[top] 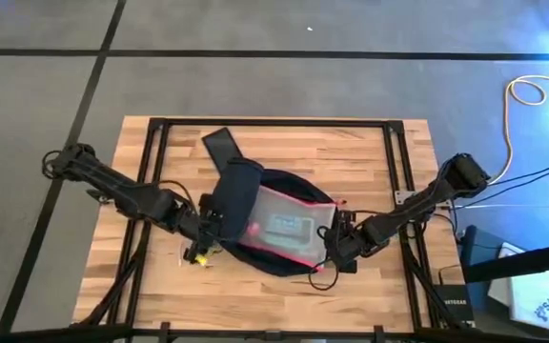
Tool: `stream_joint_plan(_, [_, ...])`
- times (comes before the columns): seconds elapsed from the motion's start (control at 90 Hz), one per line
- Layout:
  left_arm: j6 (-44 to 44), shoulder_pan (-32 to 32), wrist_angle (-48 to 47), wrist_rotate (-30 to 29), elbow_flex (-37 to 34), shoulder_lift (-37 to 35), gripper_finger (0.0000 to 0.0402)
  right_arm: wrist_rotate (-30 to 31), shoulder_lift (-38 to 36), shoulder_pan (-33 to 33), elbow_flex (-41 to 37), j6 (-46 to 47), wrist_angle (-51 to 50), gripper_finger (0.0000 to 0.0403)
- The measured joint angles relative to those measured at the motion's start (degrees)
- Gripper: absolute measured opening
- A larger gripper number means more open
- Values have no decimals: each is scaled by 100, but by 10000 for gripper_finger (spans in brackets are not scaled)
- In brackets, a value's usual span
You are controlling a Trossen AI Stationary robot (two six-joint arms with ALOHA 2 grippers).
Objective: Unpack backpack
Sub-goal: Put the transparent zip bag into the blue backpack
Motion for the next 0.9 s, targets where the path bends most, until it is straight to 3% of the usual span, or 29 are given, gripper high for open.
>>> stream_joint_plan(0.211, [104,3,587,536,569,1,272,-14,0,-82,0,4,454,182])
stream_joint_plan(0.322, [668,148,1892,846,595,70,272,-11,0,-152,0,-106,625,182])
stream_joint_plan(0.456, [1639,298,3130,946,588,656,272,-7,0,-190,0,-192,696,172])
stream_joint_plan(0.689, [2536,687,4648,-46,575,2283,272,47,0,-190,0,-291,685,93])
stream_joint_plan(0.9, [2640,883,5835,287,564,3275,272,257,0,-187,0,24,677,8])
